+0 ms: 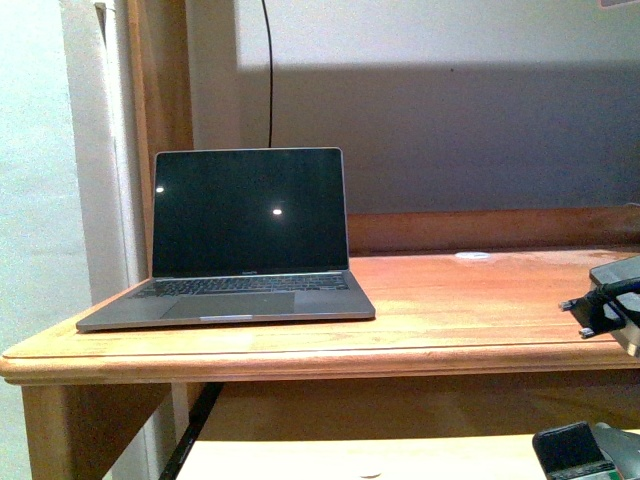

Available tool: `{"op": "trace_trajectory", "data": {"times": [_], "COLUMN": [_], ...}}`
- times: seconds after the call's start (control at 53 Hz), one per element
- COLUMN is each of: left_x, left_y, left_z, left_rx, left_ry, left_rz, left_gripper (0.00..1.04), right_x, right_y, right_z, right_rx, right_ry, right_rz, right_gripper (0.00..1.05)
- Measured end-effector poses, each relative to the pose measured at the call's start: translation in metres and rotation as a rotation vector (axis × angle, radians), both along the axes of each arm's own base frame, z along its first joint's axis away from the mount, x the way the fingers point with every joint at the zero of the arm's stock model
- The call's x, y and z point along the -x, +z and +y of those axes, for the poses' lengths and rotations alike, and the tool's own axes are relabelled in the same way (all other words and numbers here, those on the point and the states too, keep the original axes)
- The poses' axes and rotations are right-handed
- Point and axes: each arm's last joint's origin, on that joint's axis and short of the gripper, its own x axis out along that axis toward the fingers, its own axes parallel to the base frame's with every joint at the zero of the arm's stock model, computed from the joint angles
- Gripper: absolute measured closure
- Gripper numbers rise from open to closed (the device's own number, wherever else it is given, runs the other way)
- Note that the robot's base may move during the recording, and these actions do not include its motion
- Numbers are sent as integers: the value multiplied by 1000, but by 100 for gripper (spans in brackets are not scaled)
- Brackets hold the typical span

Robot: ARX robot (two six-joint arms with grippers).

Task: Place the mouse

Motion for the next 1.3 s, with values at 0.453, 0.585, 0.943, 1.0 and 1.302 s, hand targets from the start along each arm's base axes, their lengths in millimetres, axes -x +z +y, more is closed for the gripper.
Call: {"op": "trace_trajectory", "data": {"times": [0.453, 0.585, 0.943, 1.0, 1.302], "left_x": [0, 0, 0, 0, 0], "left_y": [0, 0, 0, 0, 0], "left_z": [0, 0, 0, 0, 0], "left_rx": [0, 0, 0, 0, 0], "left_ry": [0, 0, 0, 0, 0], "left_rz": [0, 0, 0, 0, 0], "left_gripper": [8, 8, 8, 8, 8], "right_x": [-39, -47, -59, -59, -23], "right_y": [-13, -18, -22, -22, 12], "right_z": [6, 3, -9, -10, -37], "right_rx": [0, -8, -160, -166, -252], "right_ry": [-53, -75, -112, -112, -116], "right_rz": [68, 85, 144, 144, 104], "right_gripper": [7, 7, 26, 33, 49]}}
